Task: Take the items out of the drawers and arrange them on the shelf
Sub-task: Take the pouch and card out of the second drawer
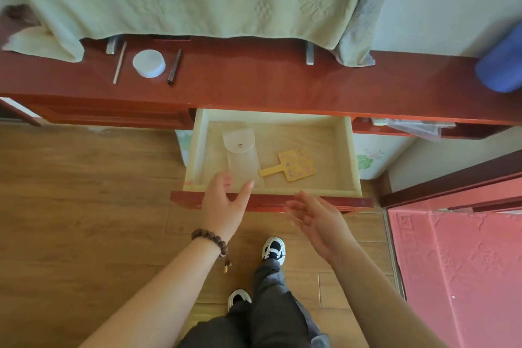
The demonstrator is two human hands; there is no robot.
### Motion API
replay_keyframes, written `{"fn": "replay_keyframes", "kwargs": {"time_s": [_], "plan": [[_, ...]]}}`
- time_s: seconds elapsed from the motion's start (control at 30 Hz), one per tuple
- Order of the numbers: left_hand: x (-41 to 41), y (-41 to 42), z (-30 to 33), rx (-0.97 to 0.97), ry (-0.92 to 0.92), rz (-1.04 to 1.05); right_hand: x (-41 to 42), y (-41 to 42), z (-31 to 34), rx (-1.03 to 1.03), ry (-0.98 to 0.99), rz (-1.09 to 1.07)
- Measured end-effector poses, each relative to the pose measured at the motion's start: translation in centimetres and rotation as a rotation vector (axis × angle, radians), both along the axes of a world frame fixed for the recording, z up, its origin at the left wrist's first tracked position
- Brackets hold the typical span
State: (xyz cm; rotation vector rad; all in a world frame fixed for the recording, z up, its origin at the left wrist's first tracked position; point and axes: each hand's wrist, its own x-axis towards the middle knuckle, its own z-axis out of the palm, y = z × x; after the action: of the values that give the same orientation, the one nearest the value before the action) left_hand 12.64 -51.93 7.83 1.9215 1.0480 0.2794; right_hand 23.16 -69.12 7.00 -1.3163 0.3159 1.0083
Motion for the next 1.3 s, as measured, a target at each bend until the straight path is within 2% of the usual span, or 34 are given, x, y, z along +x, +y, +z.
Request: {"fn": "replay_keyframes", "kwargs": {"time_s": [0.07,0.17,0.27,0.43,0.63,0.73,0.87,1.03,1.13,1.3], "plan": [[1.9,1.6,0.2,0.073,0.002,-0.014,1.6,2.0,1.2,-0.069,-0.158,0.064],[4.5,3.6,-0.5,0.111,0.038,-0.025,4.6,4.8,1.0,-0.372,-0.519,0.302],[6.6,5.1,-2.1,0.108,0.224,-0.018,7.2,6.8,-1.3,-0.552,-0.832,0.541],[9.5,5.9,-4.7,0.026,0.516,-0.021,9.1,9.2,-5.2,-0.722,-0.995,0.964],[11.6,5.8,-7.7,-0.038,0.695,0.119,9.5,10.4,-8.1,-0.815,-1.119,1.179],[12.2,6.2,-8.7,-0.013,0.683,0.163,9.7,11.0,-8.9,-0.820,-1.173,1.232],[12.8,6.8,-9.1,-0.178,0.593,0.183,9.7,11.6,-9.3,-0.830,-1.237,1.266],[12.0,7.9,-9.4,-0.268,0.553,0.115,10.1,11.7,-9.4,-0.776,-1.317,1.292],[11.5,9.0,-9.5,-0.316,0.502,0.096,10.2,11.7,-8.7,-0.702,-1.375,1.224],[10.6,10.5,-8.9,-0.346,0.373,0.060,10.0,11.5,-6.6,-0.610,-1.501,0.979]]}}
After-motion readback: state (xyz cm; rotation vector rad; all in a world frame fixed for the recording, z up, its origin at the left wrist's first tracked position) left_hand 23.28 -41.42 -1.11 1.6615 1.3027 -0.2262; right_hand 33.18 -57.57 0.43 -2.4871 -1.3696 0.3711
